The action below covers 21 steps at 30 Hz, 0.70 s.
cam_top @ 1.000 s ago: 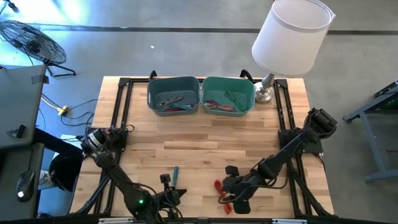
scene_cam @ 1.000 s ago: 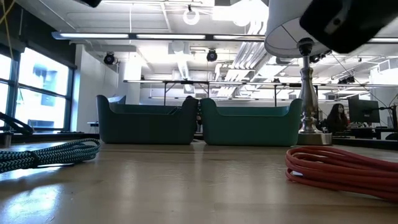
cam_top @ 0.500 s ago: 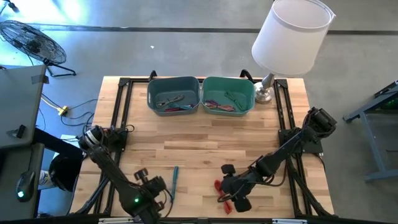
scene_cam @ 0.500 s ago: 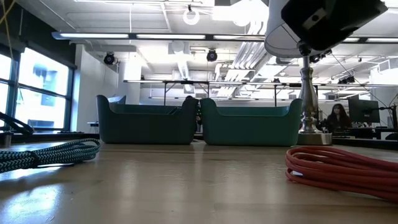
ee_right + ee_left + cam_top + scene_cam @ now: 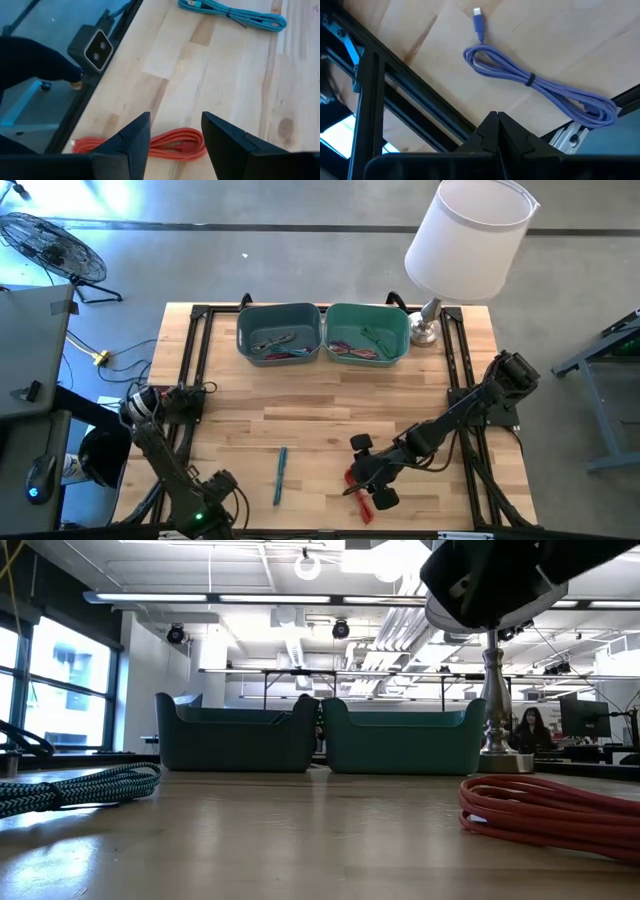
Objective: Pick & Place USB Port
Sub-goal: Put the purple USB cable into the green bin
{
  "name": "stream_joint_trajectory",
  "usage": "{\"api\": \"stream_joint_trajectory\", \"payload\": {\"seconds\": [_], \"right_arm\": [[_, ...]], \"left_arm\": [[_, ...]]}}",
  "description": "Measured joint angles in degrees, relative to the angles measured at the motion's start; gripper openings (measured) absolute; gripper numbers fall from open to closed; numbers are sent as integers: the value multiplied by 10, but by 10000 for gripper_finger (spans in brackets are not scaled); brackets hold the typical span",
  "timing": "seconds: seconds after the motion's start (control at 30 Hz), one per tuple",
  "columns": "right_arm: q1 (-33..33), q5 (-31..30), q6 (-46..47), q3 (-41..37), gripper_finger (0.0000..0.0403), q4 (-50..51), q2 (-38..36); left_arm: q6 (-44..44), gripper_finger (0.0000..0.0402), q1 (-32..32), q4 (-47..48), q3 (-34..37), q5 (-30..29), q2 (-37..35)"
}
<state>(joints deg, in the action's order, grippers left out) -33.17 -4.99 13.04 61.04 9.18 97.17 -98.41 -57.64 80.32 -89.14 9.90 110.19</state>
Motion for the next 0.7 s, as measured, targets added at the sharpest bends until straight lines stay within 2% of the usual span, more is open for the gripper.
{"api": "stream_joint_trajectory", "payload": {"seconds": [0.17, 0.27, 0.5, 0.7], "right_arm": [[-1, 0, -15, 0, 168, 5, 0], [-1, 0, -15, 0, 168, 7, 0], [-1, 0, -15, 0, 168, 8, 0], [-1, -6, -11, 0, 168, 8, 0]], "left_arm": [[9, 3, -1, -22, 0, -2, 8], [22, 20, -1, -28, 0, -24, 7], [26, 100, -1, -35, 12, -27, 7], [-11, 169, 3, -118, 57, 2, 7]]}}
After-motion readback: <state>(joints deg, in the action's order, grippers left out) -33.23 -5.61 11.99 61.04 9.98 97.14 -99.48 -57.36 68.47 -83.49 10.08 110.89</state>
